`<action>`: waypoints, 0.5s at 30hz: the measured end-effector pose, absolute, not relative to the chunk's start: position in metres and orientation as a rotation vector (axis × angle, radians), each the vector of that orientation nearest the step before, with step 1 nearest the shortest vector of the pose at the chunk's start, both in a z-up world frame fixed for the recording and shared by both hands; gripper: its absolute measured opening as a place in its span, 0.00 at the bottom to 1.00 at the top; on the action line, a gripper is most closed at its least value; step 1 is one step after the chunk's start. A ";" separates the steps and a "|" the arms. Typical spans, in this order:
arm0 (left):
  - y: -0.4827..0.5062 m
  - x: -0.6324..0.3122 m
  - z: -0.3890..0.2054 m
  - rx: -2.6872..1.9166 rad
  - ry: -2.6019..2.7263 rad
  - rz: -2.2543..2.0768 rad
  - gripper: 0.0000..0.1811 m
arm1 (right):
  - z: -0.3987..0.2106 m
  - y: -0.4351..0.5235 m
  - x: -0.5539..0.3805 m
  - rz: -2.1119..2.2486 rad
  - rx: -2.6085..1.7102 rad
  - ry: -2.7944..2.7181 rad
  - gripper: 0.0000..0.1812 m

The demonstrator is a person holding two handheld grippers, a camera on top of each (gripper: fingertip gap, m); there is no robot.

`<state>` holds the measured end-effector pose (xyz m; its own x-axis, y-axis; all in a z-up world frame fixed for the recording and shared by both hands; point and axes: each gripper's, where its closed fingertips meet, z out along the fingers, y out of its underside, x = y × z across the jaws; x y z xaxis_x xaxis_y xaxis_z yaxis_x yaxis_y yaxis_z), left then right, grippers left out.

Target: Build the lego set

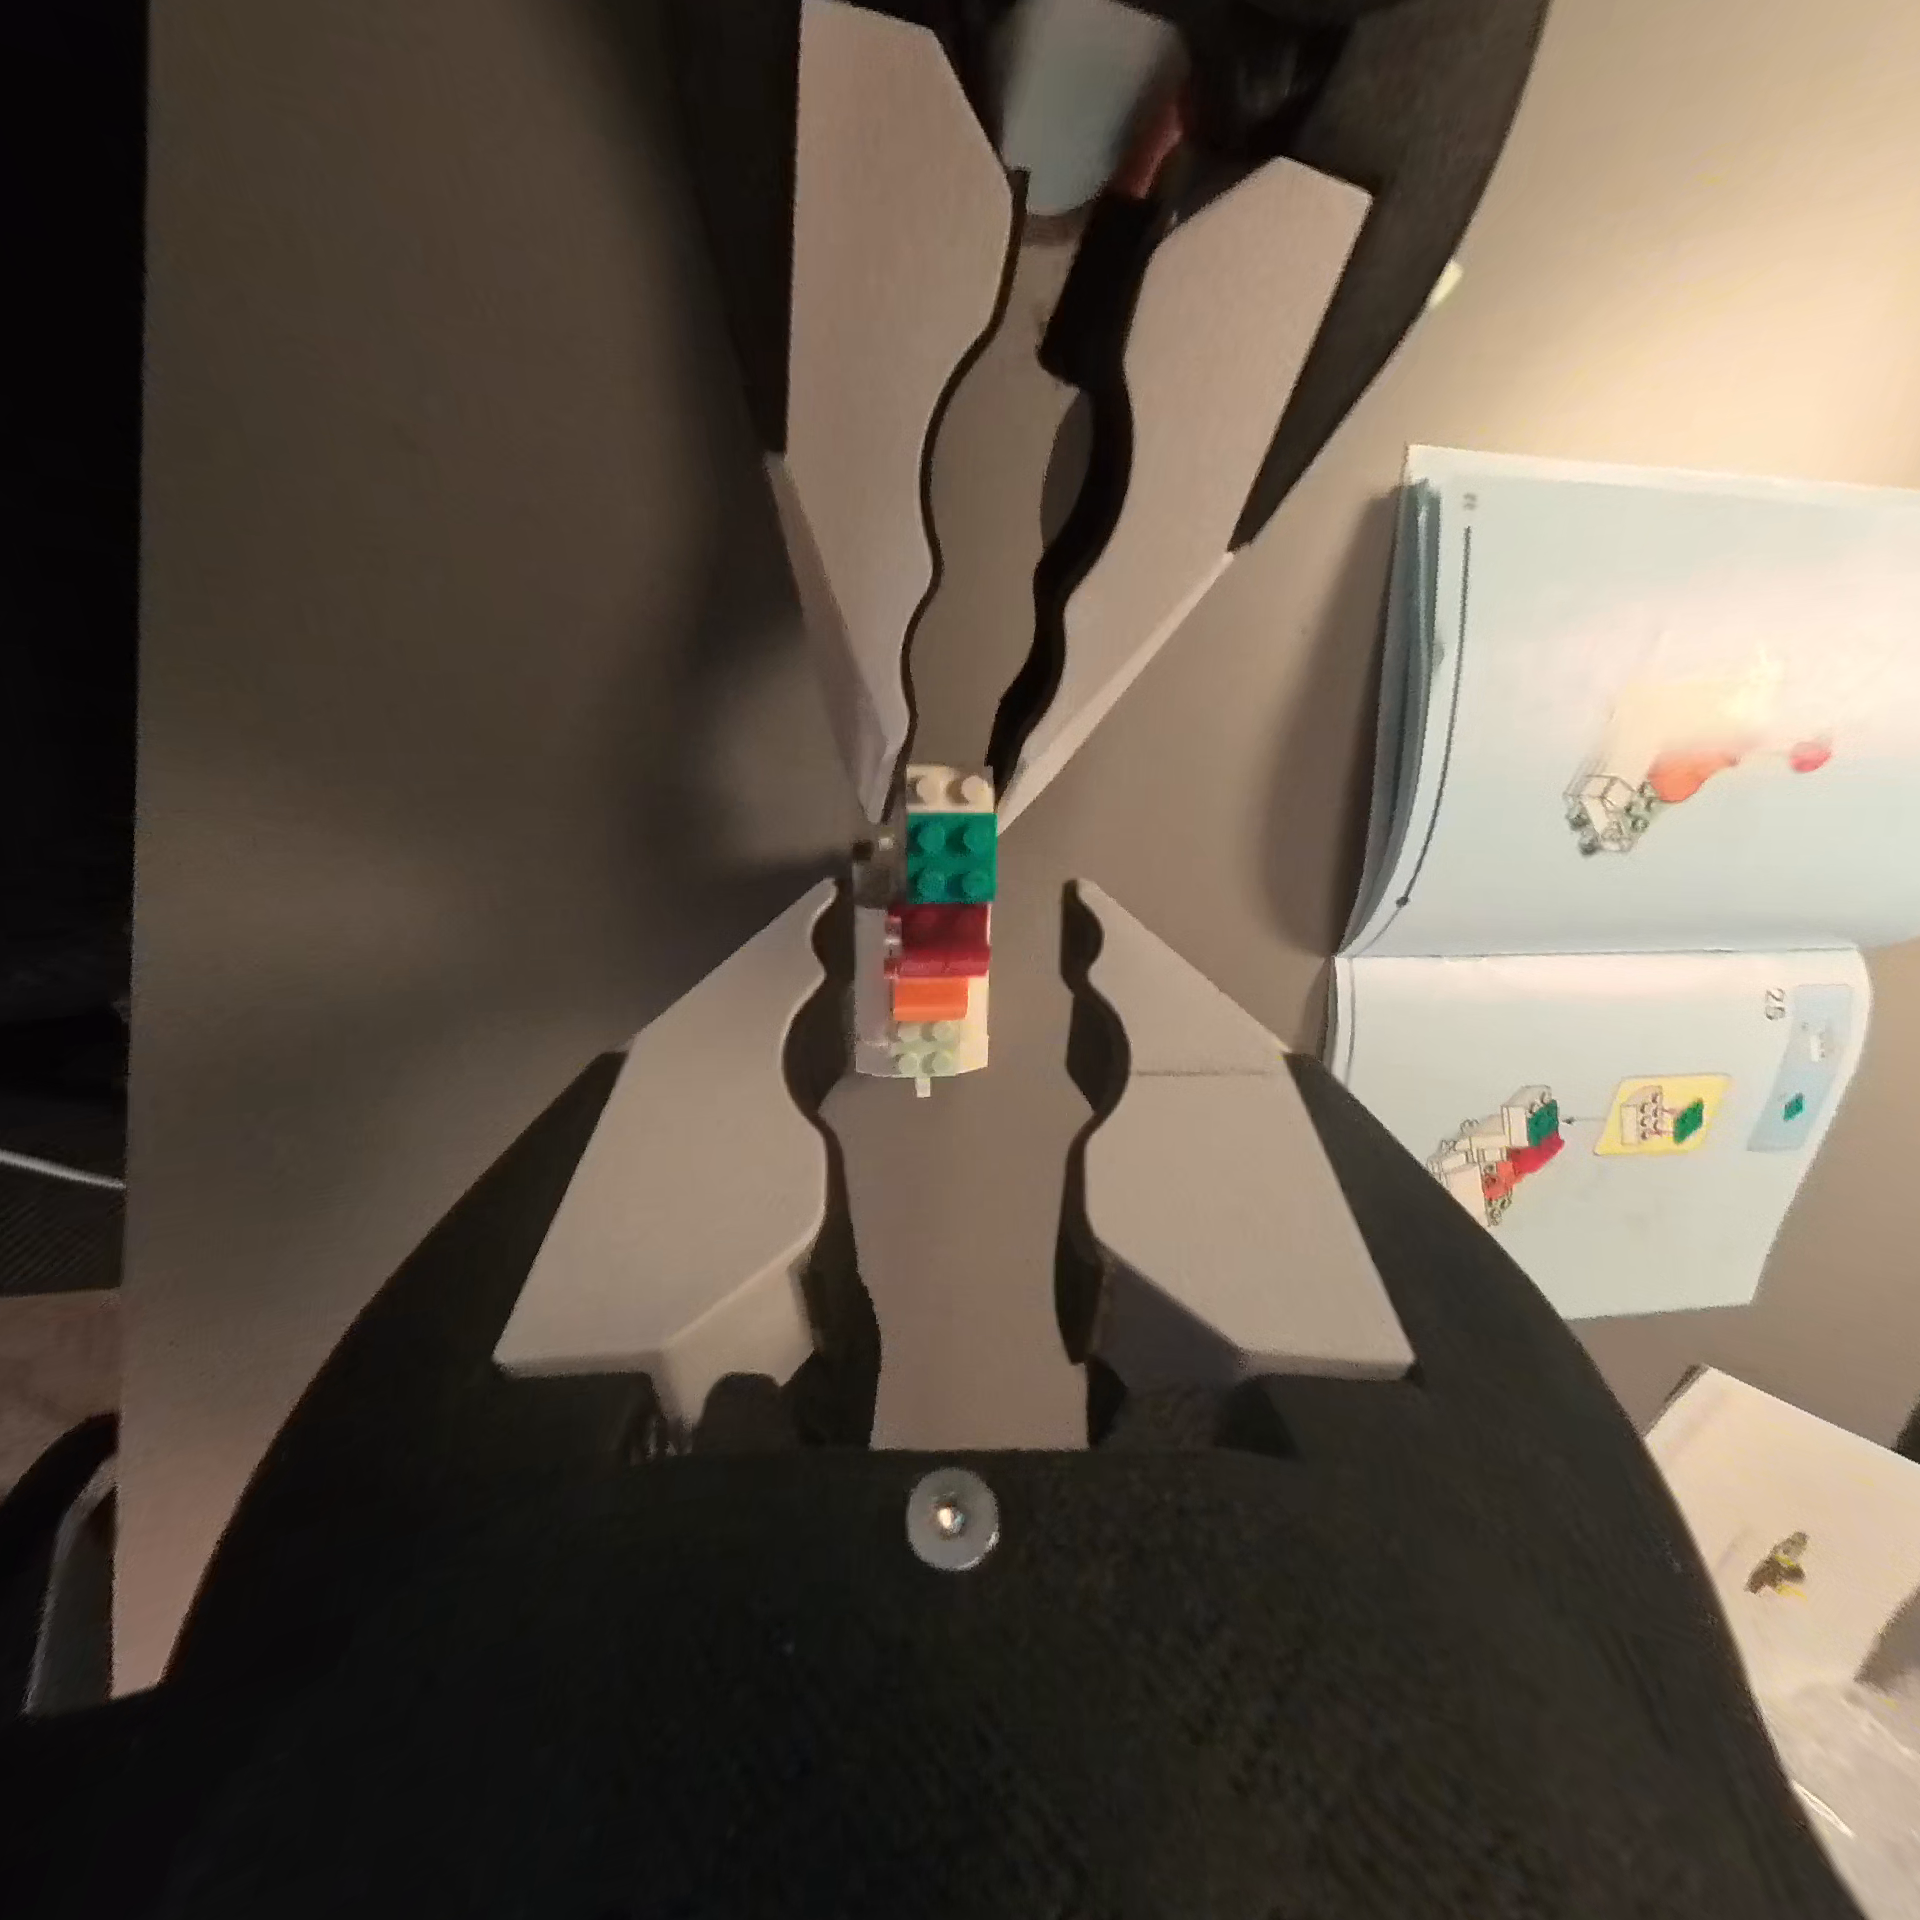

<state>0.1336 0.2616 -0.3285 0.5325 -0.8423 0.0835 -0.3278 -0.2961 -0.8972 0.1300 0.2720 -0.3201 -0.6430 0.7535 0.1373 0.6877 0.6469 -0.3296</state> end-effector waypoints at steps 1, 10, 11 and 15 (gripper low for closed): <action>0.262 0.134 -0.329 -1.861 0.963 -0.711 0.09 | -0.317 0.275 0.132 0.392 -1.168 -2.574 0.23; 0.262 0.136 -0.328 -1.858 0.971 -0.712 0.09 | -0.340 0.279 0.148 0.858 -1.240 -2.374 0.24; 0.262 0.136 -0.328 -1.858 0.970 -0.712 0.09 | -0.340 0.278 0.147 0.911 -1.238 -2.343 0.22; 0.262 0.137 -0.328 -1.858 0.973 -0.716 0.09 | -0.335 0.275 0.143 1.075 -1.216 -2.254 0.17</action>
